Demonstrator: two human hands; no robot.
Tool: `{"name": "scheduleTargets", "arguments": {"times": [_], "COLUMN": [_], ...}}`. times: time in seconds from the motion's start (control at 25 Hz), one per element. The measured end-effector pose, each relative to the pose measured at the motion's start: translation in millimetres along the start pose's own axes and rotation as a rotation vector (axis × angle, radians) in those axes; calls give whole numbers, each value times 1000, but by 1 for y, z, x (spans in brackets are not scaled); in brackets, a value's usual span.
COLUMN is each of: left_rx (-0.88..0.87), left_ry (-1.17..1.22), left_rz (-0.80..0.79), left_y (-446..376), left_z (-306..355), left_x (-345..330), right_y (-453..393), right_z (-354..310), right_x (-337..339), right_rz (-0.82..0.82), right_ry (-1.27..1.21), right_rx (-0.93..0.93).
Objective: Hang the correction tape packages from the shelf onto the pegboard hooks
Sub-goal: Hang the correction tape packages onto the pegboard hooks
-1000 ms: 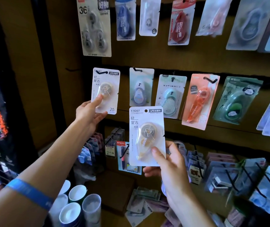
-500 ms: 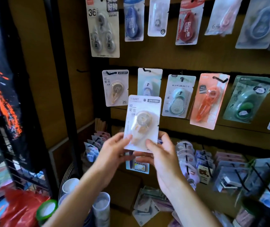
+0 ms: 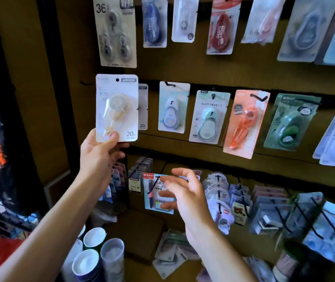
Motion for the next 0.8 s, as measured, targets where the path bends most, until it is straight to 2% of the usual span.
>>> {"name": "scheduleTargets", "arguments": {"times": [0.16,0.4,0.6,0.8], "left_rx": [26,30,-15,2], "left_ry": [-50,18,-70,7], "left_rz": [13,83,34,69], "left_y": [-13,-6,-6,-7], "left_z": [-4,-13,-10,-3], "left_x": [-3,14,6,1], "right_y": [-1,-2,0,2], "right_z": [-1,8,19,28], "right_x": [8,19,22,21], "right_rz": [-6,-7,7,-2], "right_ry": [-3,26,45,82], "right_rx": [-6,-6,-30,-61]}}
Point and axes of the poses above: each hand's wrist, its own y-axis away from the middle knuckle, its own x-axis out of the back of the hand, z = x × y, the point moved 6 cm from there along -y, towards the middle knuckle, and after that the axes turned 13 degrees about z, right-handed, at the moved point
